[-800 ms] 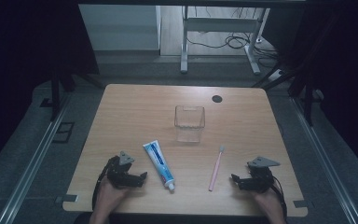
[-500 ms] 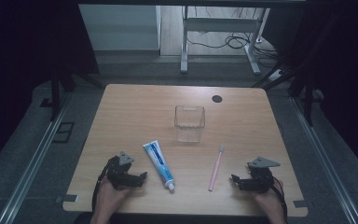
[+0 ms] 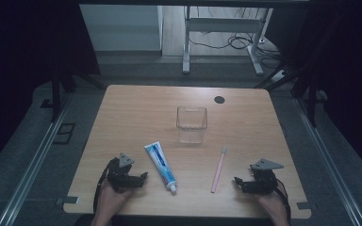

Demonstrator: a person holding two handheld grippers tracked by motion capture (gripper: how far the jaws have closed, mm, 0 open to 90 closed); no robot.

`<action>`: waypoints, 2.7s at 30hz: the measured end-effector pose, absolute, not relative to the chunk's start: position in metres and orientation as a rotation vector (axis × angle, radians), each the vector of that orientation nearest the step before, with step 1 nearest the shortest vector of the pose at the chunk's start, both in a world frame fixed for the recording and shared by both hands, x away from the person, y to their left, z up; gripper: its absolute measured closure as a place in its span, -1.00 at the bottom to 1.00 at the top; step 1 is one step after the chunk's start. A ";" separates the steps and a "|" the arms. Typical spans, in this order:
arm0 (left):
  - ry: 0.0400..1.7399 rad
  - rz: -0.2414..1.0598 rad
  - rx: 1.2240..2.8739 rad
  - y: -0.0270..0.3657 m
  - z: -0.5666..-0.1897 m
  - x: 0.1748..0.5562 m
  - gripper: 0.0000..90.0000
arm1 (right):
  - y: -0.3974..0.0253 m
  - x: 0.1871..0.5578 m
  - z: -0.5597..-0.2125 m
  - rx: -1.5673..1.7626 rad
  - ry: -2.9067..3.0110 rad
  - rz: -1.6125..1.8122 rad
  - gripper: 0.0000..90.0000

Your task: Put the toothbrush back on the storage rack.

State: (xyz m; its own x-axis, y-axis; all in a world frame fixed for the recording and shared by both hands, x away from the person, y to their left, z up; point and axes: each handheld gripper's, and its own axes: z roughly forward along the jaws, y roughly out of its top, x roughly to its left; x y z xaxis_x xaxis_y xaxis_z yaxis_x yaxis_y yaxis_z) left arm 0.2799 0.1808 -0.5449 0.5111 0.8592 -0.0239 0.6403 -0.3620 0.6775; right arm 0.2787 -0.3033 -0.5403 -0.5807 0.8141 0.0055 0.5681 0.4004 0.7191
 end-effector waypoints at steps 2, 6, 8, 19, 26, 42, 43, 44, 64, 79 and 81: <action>1.219 0.444 2.120 0.181 -0.545 0.280 -0.86 | -0.303 0.279 -0.540 1.197 2.321 0.987 -0.70; 1.207 0.438 2.128 0.180 -0.545 0.279 -0.88 | -0.300 0.278 -0.539 1.189 2.344 0.988 -0.70; 1.201 0.433 2.131 0.180 -0.545 0.279 -0.88 | -0.299 0.278 -0.538 1.183 2.348 0.988 -0.70; 1.178 0.426 2.155 0.180 -0.545 0.279 -0.94 | -0.290 0.277 -0.529 1.179 2.403 1.011 -0.69; 1.187 0.430 2.142 0.180 -0.545 0.278 -0.92 | -0.285 0.277 -0.525 1.172 2.408 1.003 -0.47; 1.188 0.430 2.142 0.180 -0.545 0.278 -0.92 | -0.261 0.281 -0.512 1.047 2.501 1.066 0.60; 1.188 0.430 2.142 0.180 -0.545 0.278 -0.92 | -0.261 0.281 -0.512 1.047 2.501 1.066 0.60; 1.188 0.430 2.142 0.180 -0.545 0.278 -0.92 | -0.260 0.281 -0.512 1.047 2.507 1.077 0.65; 1.187 0.431 2.143 0.180 -0.545 0.278 -0.92 | -0.225 0.290 -0.514 0.967 2.597 1.159 0.98; 1.189 0.432 2.142 0.180 -0.545 0.278 -0.91 | -0.223 0.289 -0.524 0.983 2.641 1.093 0.98; 1.188 0.432 2.142 0.180 -0.545 0.278 -0.91 | -0.225 0.289 -0.524 0.985 2.639 1.088 0.98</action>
State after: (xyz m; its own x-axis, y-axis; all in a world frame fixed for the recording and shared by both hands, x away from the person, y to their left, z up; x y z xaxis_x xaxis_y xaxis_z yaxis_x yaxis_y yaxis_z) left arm 0.2780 0.1798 -0.5450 0.5367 0.8435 -0.0225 0.6323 -0.3844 0.6727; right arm 0.2892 -0.2246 -0.5244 -0.7806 0.6119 0.1277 0.5241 0.5294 0.6671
